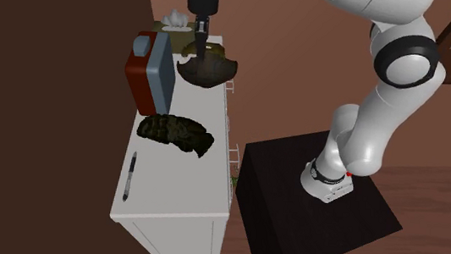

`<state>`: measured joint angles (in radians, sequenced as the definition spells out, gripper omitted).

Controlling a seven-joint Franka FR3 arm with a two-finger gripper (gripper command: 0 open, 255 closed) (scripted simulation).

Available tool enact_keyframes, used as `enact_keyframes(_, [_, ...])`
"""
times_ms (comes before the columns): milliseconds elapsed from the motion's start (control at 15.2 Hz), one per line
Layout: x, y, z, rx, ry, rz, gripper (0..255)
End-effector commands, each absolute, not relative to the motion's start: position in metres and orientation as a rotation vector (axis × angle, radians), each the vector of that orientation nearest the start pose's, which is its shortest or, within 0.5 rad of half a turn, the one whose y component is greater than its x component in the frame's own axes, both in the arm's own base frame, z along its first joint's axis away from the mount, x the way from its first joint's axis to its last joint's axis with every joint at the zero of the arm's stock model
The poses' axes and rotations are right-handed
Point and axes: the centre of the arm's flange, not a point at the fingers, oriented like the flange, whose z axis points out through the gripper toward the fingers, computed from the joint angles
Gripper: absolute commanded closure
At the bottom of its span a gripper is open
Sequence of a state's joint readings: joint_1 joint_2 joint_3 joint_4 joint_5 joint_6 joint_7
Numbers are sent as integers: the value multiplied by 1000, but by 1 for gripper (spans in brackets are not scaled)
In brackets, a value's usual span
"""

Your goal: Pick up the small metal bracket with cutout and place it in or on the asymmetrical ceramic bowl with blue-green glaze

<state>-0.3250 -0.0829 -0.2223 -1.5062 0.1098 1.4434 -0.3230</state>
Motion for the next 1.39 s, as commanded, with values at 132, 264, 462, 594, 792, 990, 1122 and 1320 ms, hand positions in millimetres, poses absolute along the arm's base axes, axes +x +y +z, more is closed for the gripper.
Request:
enact_keyframes(132, [421, -316, 691, -3016, 313, -107, 255])
enact_keyframes(264, [421, -316, 680, -3016, 313, -107, 255])
enact_keyframes(462, [421, -316, 664, -3016, 313, -107, 255])
enact_keyframes(594, [421, -316, 654, -3016, 313, -107, 255])
enact_keyframes(792, [421, -316, 638, -3016, 313, -107, 255])
enact_keyframes(990, [421, -316, 622, -3016, 313, -107, 255])
enact_keyframes(1122, [421, -316, 615, -3016, 313, -107, 255])
enact_keyframes(1320, [421, -316, 615, -3016, 313, -107, 255])
